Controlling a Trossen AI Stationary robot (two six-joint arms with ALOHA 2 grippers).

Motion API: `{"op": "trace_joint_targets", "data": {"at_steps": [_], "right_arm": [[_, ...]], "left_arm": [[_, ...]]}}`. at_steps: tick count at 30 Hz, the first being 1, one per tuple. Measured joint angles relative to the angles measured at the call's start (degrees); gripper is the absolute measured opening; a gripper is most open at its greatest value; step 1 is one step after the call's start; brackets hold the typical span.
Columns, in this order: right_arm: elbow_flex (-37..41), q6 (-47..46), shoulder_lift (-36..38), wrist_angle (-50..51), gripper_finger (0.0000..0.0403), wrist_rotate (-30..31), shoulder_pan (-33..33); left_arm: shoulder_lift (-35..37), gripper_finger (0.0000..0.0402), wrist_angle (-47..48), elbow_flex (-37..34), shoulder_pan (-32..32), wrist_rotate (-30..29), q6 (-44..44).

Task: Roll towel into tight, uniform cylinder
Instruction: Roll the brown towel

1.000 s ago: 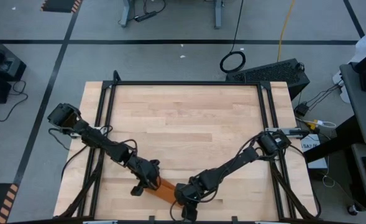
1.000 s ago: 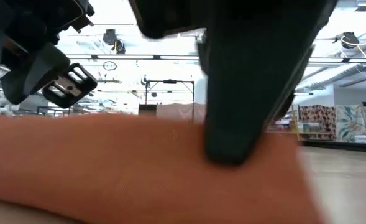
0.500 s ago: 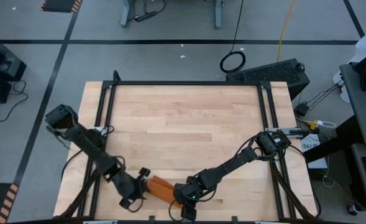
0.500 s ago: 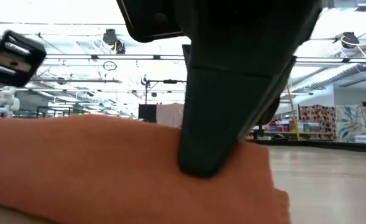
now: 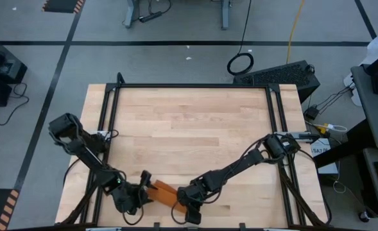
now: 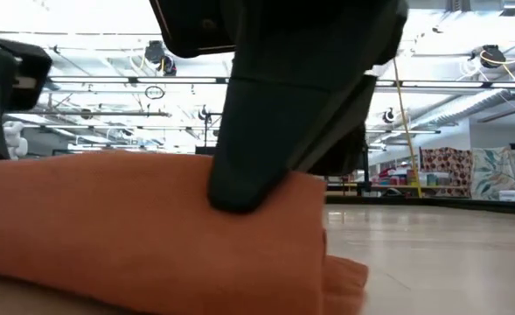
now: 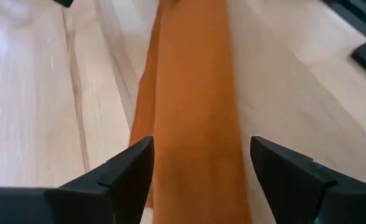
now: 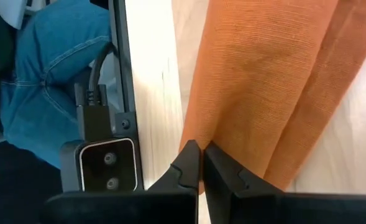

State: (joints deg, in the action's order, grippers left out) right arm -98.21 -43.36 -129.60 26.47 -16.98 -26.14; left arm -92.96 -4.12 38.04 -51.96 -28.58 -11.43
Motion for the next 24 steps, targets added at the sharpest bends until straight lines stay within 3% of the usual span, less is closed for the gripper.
{"op": "trace_joint_targets", "data": {"at_steps": [3,6,12,17,24], "right_arm": [[0.00,0.57,0.00,-0.34,0.0000,-1.21,0.62],[0.00,0.76,0.00,-0.55,0.0000,-1.47,1.00],[0.00,0.75,0.00,-0.58,0.0001,-2.47,1.01],[0.00,-0.29,0.26,0.08,0.0024,-1.85,1.01],[0.00,0.91,4.53,7.49,0.0080,6.34,-0.14]], "left_arm": [[-0.59,0.0239,0.13,0.00,0.75,0.11,-1.39],[-0.69,0.0177,0.60,0.00,1.98,2.61,-1.58],[-0.67,0.0020,1.01,0.03,6.54,16.08,-1.88],[0.14,0.0031,1.22,0.44,12.01,28.72,-6.20],[2.16,0.0021,2.30,0.42,19.22,43.29,-9.69]]}}
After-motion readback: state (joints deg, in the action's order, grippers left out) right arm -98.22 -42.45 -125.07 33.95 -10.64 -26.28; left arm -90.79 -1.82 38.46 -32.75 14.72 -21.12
